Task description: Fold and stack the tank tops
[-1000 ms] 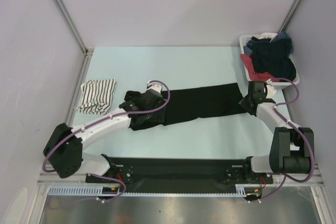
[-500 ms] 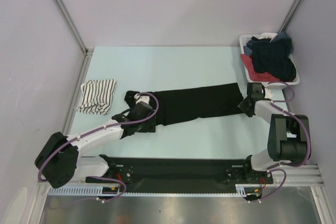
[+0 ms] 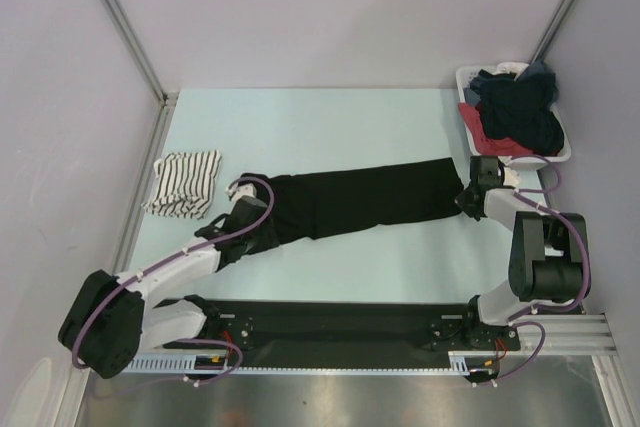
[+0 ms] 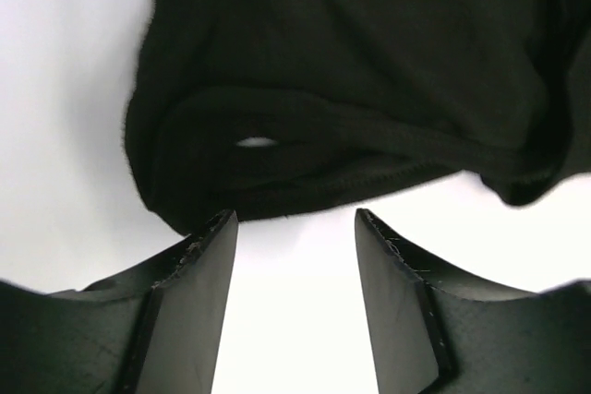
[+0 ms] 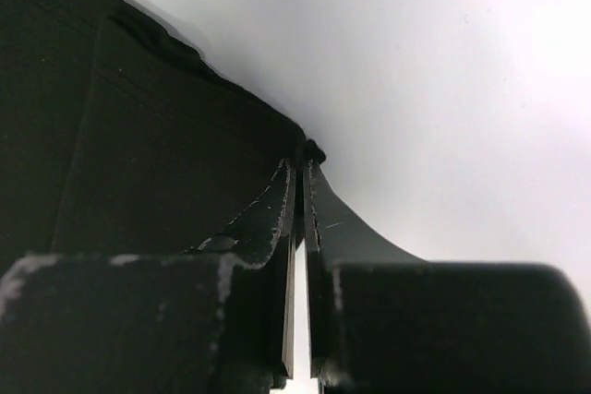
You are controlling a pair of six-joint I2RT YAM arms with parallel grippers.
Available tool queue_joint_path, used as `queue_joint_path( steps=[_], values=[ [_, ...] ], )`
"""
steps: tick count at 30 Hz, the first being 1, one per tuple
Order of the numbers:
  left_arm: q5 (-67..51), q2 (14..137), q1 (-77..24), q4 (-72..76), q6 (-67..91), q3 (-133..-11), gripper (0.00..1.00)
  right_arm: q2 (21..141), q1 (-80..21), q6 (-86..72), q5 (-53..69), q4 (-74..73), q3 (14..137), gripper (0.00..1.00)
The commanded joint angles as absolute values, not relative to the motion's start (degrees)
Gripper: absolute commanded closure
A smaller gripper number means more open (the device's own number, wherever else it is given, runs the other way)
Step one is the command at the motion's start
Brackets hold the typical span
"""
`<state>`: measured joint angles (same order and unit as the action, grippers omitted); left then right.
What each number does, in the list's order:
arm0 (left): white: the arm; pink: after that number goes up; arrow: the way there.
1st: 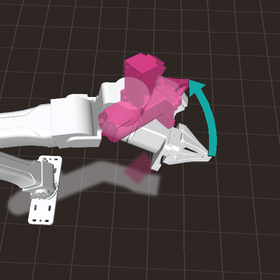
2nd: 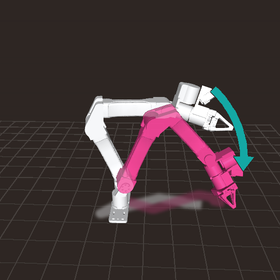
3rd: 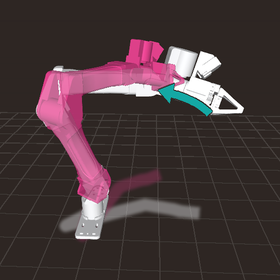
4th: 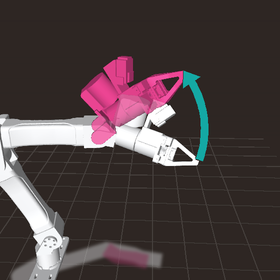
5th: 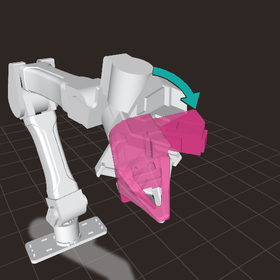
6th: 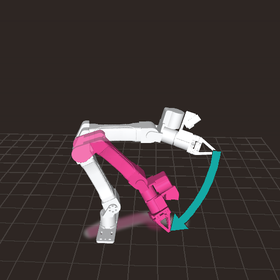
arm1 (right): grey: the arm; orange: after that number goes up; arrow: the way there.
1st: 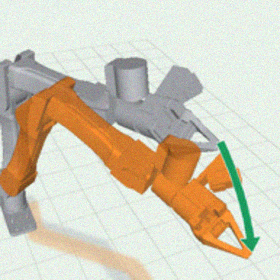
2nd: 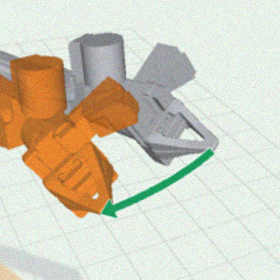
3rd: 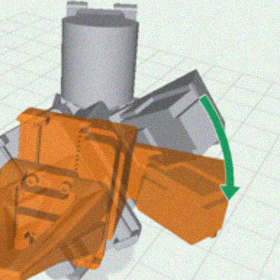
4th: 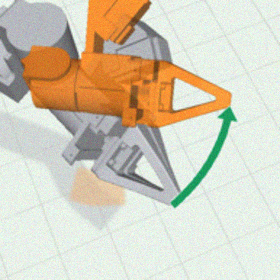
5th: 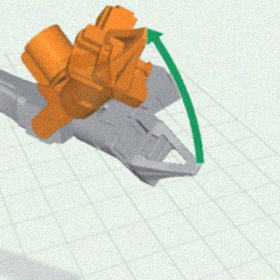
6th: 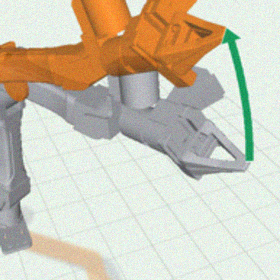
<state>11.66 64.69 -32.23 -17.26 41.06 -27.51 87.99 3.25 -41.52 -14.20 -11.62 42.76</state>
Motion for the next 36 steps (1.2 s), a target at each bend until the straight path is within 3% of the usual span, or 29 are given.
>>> queue_joint_path(
  steps=[1, 13, 19, 28, 34, 36],
  values=[
    [10.37, 64.15, -28.67, -12.22, 44.38, -27.24, 0.42, 86.93, 3.16, -42.18, -15.56, -15.20, 41.49, 0.98],
    [-1.58, 87.52, -16.79, -4.83, 44.65, -39.80, 0.42, 77.45, 0.97, -46.31, -12.40, -25.64, 36.04, 1.00],
    [-2.63, 102.20, -16.09, -11.67, 41.31, -58.59, 0.40, 71.11, -7.19, -52.11, -11.86, -36.36, 35.51, 1.00],
    [-6.85, 123.82, -17.14, -16.60, 42.89, -93.05, 0.41, 58.80, -34.60, -73.19, -11.78, -39.73, 27.07, 1.00],
    [-13.70, 139.98, -17.31, -15.30, 47.10, -118.08, 0.41, 69.06, -58.84, -83.85, -11.08, -34.72, 30.65, 1.00],
    [-18.51, 142.63, -17.49, -11.11, 48.94, -121.80, 0.41, 74.50, -61.51, -81.93, -10.55, -34.89, 34.78, 1.00]
  ],
)
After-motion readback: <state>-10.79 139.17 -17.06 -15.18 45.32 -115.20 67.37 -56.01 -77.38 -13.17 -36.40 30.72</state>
